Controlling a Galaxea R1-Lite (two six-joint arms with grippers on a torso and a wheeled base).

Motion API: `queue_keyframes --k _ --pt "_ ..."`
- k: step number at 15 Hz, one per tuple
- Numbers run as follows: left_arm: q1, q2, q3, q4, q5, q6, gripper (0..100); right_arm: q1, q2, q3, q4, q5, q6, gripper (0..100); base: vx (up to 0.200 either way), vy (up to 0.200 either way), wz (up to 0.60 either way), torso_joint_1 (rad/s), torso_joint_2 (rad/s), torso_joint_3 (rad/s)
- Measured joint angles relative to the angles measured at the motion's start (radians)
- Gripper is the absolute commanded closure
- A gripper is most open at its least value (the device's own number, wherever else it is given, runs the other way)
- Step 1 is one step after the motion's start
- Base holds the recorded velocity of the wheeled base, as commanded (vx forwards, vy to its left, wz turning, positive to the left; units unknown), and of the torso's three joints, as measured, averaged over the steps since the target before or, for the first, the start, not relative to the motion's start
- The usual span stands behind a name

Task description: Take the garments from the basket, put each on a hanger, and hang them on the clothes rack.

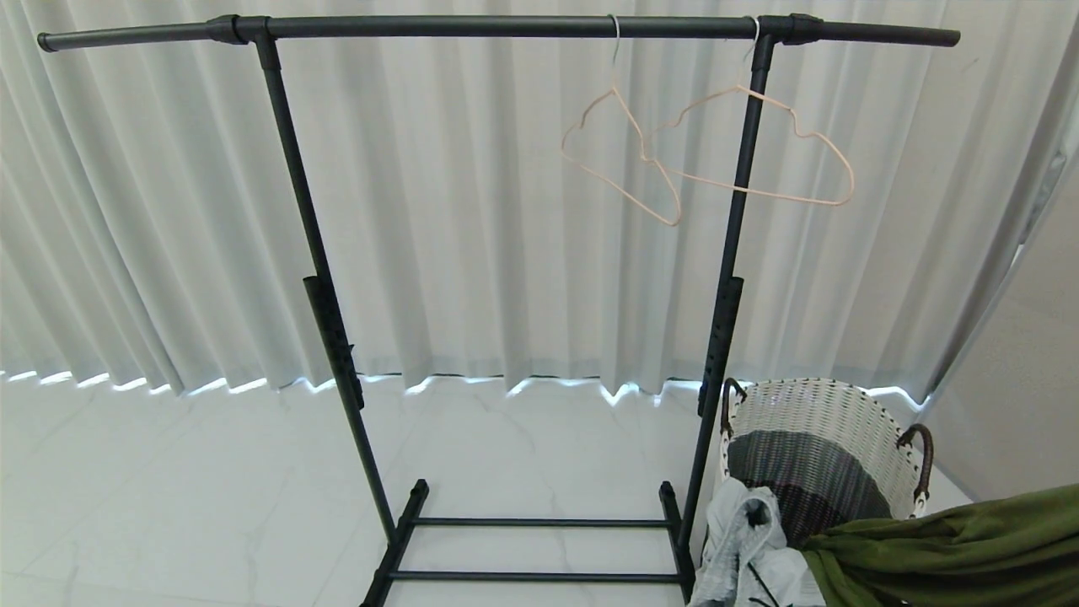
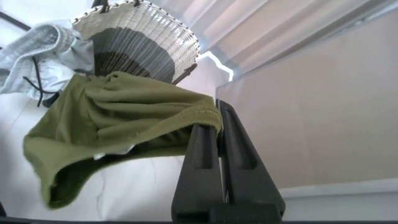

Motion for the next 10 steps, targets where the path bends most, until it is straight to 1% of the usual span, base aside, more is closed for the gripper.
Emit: queue_keyframes --k 2,7,10 --pt "0.000 0.000 0.000 0.000 0.000 0.002 0 0.000 0.000 0.005 -0.001 0.000 0.000 100 0.000 0.000 0.00 0.000 0.00 0.000" --pt "0.000 0.000 0.000 0.000 0.000 0.000 0 0.002 0.000 0.022 0.000 0.001 0.000 100 0.000 0.200 0.00 0.000 0.00 -0.002" --pt "0.000 0.000 0.000 0.000 0.000 0.002 0 0.002 0.006 0.028 -0.001 0.005 0.000 100 0.000 0.000 0.00 0.000 0.00 0.000"
